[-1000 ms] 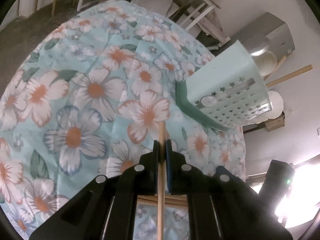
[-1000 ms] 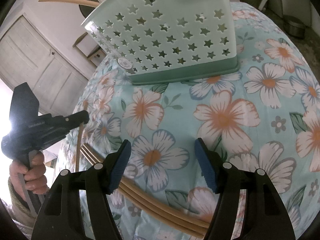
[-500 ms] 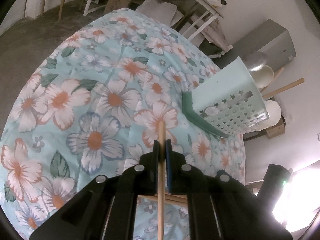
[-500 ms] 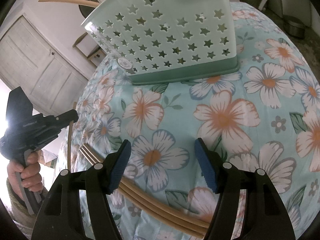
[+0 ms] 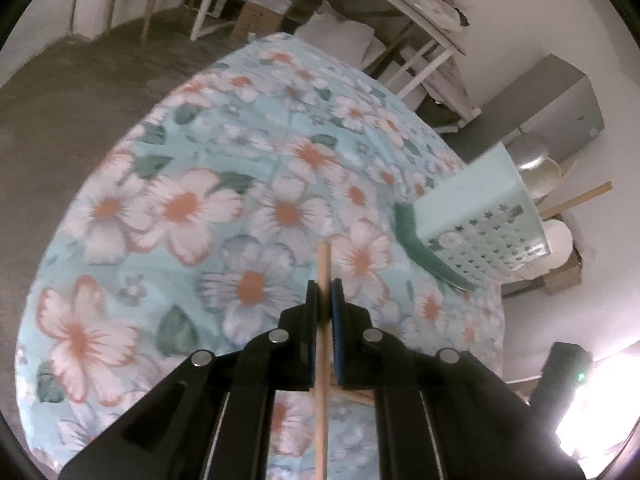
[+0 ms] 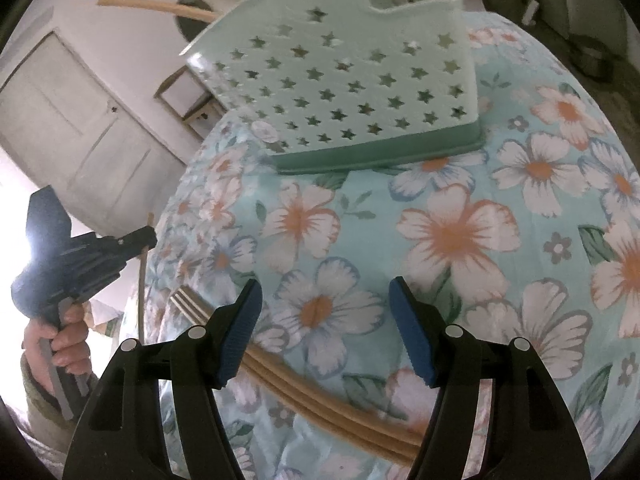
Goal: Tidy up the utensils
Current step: 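Lower the open right tool onto the chopstick pile while the left tool holds its chopstick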
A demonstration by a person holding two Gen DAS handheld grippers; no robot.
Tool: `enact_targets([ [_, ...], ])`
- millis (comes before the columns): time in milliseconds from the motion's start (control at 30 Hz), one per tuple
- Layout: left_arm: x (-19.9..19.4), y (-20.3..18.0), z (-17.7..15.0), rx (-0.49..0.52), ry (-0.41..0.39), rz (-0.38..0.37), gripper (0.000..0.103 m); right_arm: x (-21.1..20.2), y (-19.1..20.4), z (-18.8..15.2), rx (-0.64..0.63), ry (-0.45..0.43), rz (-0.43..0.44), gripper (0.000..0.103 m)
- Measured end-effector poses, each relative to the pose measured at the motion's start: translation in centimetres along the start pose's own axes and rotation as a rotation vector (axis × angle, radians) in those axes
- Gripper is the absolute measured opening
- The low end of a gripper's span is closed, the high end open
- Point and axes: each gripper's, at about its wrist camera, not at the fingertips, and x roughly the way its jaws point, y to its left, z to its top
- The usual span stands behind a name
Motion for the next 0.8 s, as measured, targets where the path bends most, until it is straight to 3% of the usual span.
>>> enact_targets([
  [333,-0.5,3.3,-0.7,-0.062,-0.012,0.028,0.005,1.9,6.2,-0.3,-0.259,0.037,0.052,0.05],
  [500,-0.3,3.6,-1.1,-0.062,-0.007,0.019,0.005,4.3,9.0,-0.5,-0.381,0.099,0.071,0.036],
  [600,-0.2,3.4,-1.2,-0.055,-0.005,0.012,0.005,5.6,9.8,-0.6,-0.434,0.13,0.057,0.029],
  [800,0.0,3.2,-1.2,-0.048,-0.002,0.0,0.005,6.3,9.6,0.0,-0.452,0.129,0.027,0.023],
])
